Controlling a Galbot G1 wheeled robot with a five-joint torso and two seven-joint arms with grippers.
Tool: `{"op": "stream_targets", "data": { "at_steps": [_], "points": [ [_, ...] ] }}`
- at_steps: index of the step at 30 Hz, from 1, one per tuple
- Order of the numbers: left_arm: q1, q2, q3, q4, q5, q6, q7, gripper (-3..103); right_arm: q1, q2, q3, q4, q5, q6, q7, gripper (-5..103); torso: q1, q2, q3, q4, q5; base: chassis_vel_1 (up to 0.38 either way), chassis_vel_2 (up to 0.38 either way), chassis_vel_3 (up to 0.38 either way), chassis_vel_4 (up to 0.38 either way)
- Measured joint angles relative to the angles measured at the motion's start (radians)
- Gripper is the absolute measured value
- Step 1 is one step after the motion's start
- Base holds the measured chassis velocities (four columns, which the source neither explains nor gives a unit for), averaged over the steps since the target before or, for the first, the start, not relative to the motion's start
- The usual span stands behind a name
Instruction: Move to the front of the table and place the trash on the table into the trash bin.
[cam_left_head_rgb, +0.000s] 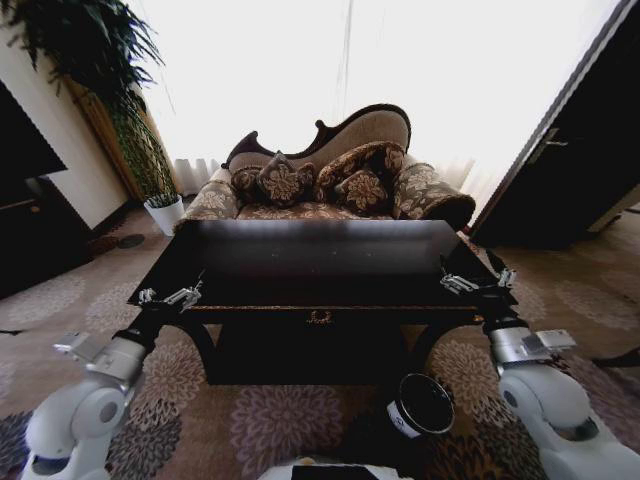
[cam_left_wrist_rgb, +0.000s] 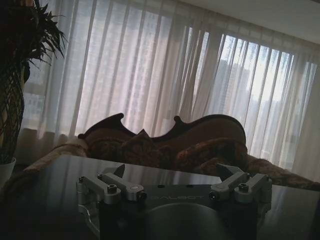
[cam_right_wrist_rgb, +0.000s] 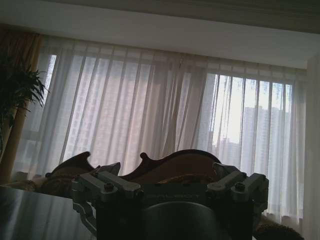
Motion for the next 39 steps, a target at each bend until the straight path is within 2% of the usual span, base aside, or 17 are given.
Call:
{"op": "stream_targets", "data": {
  "at_steps": [18,36,39],
  "points": [
    [0.011,-0.008,-0.002,-0.008,0.013,-0.002,0.027,100,-0.007,0.011,-0.001,-0.007,0.0,0.023,-0.024,100,0.001,0.0,0.0,0.0001,-0.0001,0.035,-0.038,-0.038,0.045],
    [0.015,-0.008,0.011,-0.015,0.016,-0.001,0.032,100,-0.034,0.034,0.009,0.009,-0.014,0.031,-0.026,100,0.0,0.0,0.0,0.0,-0.0006,0.284,-0.279,-0.279,0.285],
    [0.013,-0.007,0.014,-0.013,0.016,-0.001,0.033,100,-0.037,0.036,0.012,0.01,-0.015,0.031,-0.027,100,-0.001,0.0,0.0,-0.0003,0.0005,0.34,-0.355,-0.35,0.348]
  ]
}}
